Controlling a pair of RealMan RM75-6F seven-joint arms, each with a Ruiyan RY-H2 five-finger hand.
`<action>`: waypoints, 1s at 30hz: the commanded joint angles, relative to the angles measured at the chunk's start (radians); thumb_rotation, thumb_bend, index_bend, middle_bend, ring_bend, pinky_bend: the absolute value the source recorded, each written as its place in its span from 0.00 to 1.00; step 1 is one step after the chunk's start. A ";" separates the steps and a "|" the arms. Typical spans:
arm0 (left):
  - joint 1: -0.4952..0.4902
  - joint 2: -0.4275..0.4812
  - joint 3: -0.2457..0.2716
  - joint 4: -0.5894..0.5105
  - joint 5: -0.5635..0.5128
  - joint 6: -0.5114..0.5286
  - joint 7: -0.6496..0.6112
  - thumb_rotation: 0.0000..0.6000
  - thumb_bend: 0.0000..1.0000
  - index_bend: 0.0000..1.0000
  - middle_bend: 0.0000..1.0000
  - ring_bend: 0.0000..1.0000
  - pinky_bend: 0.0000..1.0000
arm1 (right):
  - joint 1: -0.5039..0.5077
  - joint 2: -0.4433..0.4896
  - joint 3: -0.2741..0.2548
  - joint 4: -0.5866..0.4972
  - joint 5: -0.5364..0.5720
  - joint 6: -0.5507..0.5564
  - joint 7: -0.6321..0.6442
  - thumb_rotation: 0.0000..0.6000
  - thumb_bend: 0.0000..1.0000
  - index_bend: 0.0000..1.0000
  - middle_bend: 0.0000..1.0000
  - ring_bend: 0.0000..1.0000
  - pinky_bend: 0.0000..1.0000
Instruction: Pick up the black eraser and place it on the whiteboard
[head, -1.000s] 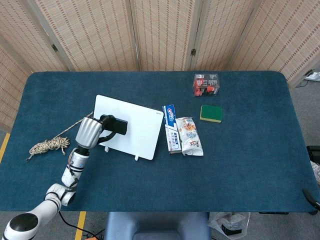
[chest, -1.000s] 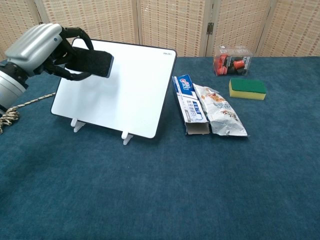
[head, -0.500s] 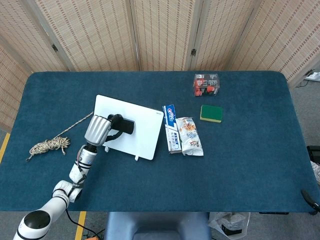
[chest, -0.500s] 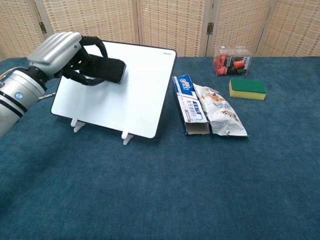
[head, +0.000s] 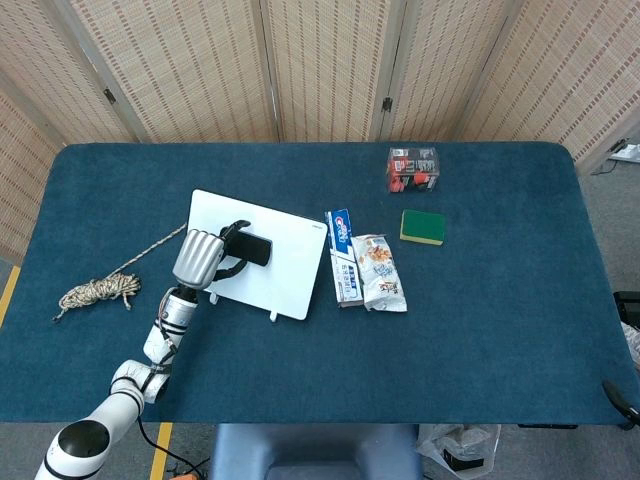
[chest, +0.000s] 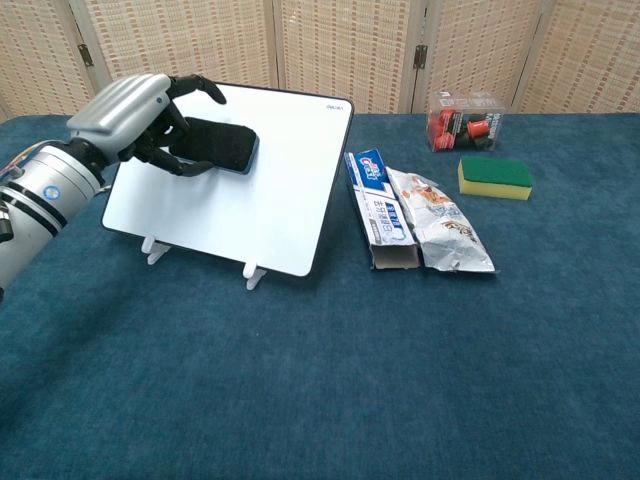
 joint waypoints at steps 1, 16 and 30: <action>0.002 0.000 0.003 0.001 -0.003 0.005 -0.005 1.00 0.23 0.25 1.00 1.00 1.00 | 0.001 0.000 -0.001 -0.002 -0.001 -0.002 -0.004 1.00 0.27 0.00 0.00 0.00 0.01; 0.274 0.396 0.193 -0.641 0.060 0.120 0.193 1.00 0.24 0.14 1.00 1.00 1.00 | 0.015 -0.002 -0.003 -0.030 -0.011 -0.031 -0.065 1.00 0.27 0.00 0.00 0.00 0.01; 0.610 0.964 0.407 -1.479 -0.073 0.230 0.711 1.00 0.24 0.00 0.81 0.66 0.84 | 0.089 -0.003 -0.018 -0.136 -0.017 -0.201 -0.278 1.00 0.27 0.00 0.00 0.00 0.01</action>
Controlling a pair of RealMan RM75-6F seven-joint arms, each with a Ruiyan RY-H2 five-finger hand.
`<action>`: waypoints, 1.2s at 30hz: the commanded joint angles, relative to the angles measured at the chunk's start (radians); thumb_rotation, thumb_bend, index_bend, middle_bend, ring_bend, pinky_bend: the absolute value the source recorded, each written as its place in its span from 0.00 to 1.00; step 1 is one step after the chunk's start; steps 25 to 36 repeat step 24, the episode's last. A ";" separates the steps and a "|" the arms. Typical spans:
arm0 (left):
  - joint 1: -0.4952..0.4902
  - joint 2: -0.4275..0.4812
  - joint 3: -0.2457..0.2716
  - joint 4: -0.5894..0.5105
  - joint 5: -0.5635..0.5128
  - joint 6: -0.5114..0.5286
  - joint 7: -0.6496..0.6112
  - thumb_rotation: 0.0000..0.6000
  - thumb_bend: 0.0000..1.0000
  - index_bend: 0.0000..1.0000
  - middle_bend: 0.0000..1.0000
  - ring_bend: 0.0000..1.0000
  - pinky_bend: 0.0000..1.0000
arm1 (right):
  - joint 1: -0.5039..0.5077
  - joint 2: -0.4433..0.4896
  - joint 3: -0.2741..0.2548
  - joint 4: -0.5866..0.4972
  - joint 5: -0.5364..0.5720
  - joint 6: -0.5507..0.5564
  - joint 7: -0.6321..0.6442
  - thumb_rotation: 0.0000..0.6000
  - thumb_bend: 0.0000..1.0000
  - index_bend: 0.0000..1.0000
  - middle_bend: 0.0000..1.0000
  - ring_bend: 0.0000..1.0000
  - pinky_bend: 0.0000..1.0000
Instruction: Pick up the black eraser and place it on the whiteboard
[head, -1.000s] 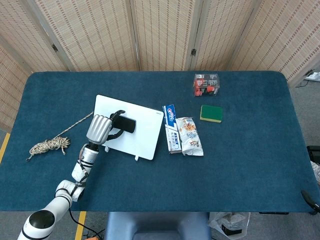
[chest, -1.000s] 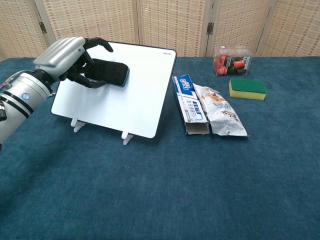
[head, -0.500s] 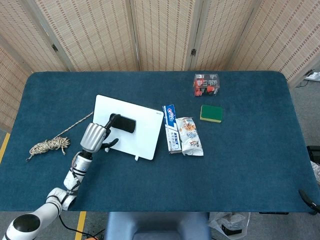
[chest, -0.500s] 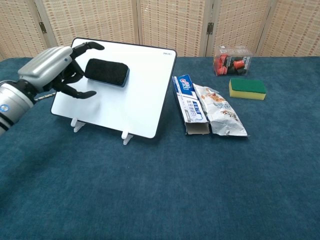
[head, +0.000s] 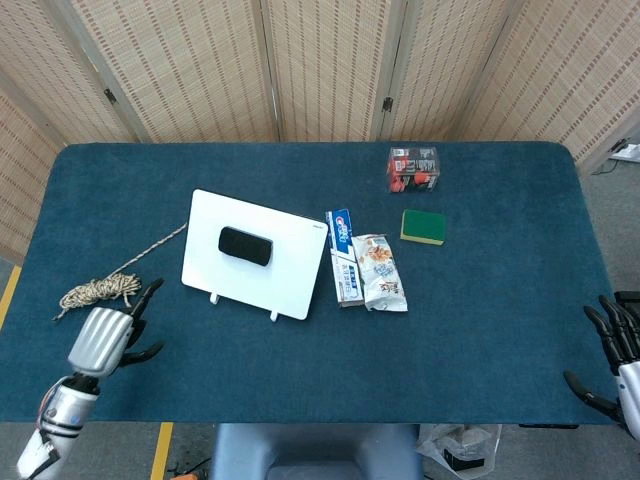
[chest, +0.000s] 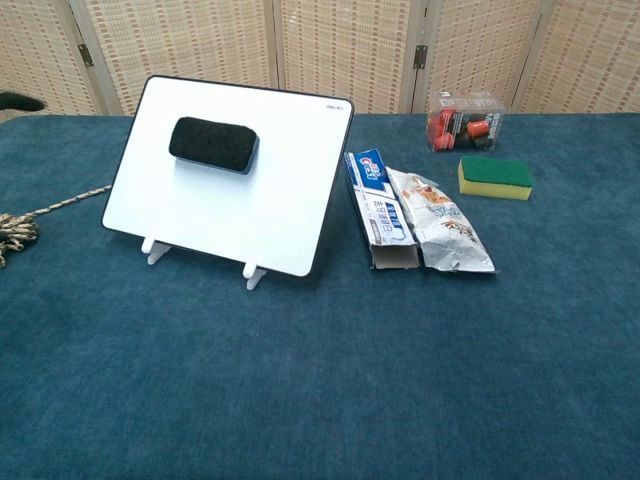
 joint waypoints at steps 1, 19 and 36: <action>0.195 0.139 0.110 -0.173 -0.078 0.096 0.218 1.00 0.24 0.01 0.79 0.65 0.83 | 0.022 -0.001 -0.003 -0.029 0.005 -0.041 -0.047 1.00 0.27 0.00 0.00 0.00 0.01; 0.372 0.022 0.010 -0.050 -0.023 0.275 0.230 1.00 0.23 0.00 0.08 0.01 0.26 | 0.058 0.004 -0.003 -0.058 0.018 -0.098 -0.083 1.00 0.27 0.00 0.00 0.00 0.01; 0.381 0.032 -0.003 -0.051 -0.019 0.254 0.221 1.00 0.23 0.00 0.08 0.00 0.26 | 0.064 0.000 -0.002 -0.064 0.029 -0.110 -0.101 1.00 0.27 0.00 0.00 0.00 0.01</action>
